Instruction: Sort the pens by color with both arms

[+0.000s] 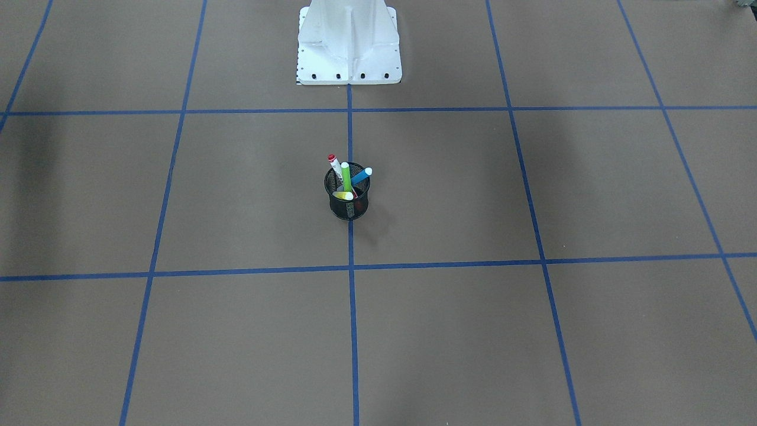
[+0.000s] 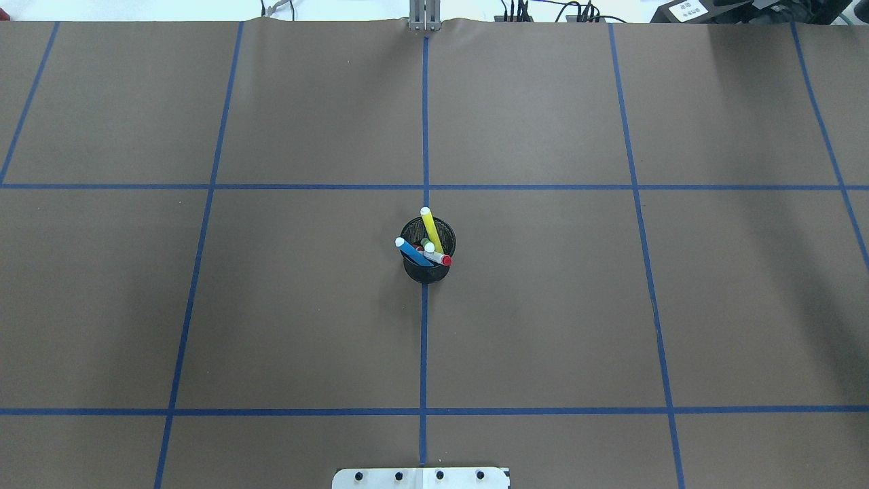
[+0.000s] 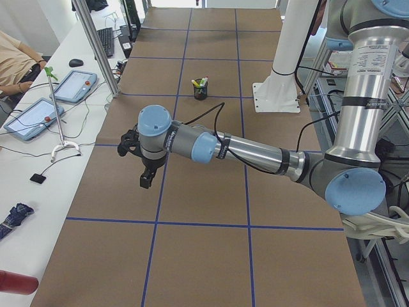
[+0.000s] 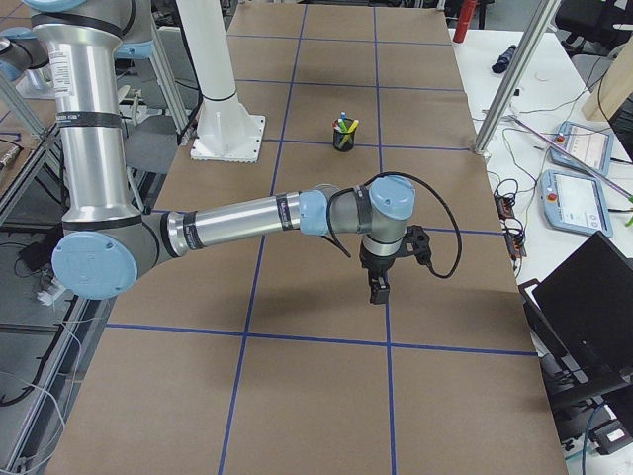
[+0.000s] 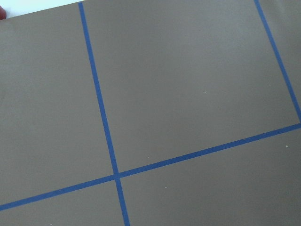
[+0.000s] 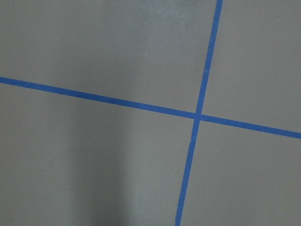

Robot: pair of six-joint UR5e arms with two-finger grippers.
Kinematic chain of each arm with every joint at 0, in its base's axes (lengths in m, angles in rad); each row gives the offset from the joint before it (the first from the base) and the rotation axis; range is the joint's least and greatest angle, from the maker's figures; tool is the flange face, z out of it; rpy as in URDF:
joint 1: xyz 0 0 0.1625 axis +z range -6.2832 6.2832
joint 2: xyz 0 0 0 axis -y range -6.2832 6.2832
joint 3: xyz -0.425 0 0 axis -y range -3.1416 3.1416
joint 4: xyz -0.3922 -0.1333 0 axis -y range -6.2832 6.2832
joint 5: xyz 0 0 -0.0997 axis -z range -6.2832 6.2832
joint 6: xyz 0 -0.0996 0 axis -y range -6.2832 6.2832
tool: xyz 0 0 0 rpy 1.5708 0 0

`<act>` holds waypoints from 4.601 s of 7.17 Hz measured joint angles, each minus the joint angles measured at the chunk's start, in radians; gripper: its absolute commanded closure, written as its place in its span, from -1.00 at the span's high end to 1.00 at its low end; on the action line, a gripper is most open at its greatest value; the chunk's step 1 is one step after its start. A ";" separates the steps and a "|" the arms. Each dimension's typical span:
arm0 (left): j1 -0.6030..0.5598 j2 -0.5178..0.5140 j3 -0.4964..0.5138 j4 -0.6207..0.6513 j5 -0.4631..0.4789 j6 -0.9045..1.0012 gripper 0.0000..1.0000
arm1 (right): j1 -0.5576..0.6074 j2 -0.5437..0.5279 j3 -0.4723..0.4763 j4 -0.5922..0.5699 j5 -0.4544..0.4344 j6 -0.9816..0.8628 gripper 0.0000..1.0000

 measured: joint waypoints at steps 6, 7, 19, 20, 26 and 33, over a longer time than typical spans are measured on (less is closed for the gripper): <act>0.253 -0.217 -0.010 0.032 0.058 -0.453 1.00 | -0.066 0.106 0.000 0.000 0.002 0.117 1.00; 0.300 -0.283 -0.010 0.108 0.065 -0.487 1.00 | -0.085 0.126 0.000 0.000 0.002 0.157 1.00; 0.837 -0.967 0.422 0.513 0.213 -0.616 0.41 | -0.149 0.173 -0.009 0.000 0.002 0.251 1.00; 0.852 -0.976 0.442 0.513 0.211 -0.605 0.34 | -0.149 0.173 -0.010 0.000 0.002 0.251 1.00; 0.892 -0.977 0.470 0.517 0.209 -0.589 0.10 | -0.152 0.172 -0.013 0.000 0.002 0.250 1.00; 0.911 -0.972 0.475 0.519 0.208 -0.588 -0.08 | -0.153 0.171 -0.018 0.000 0.002 0.250 1.00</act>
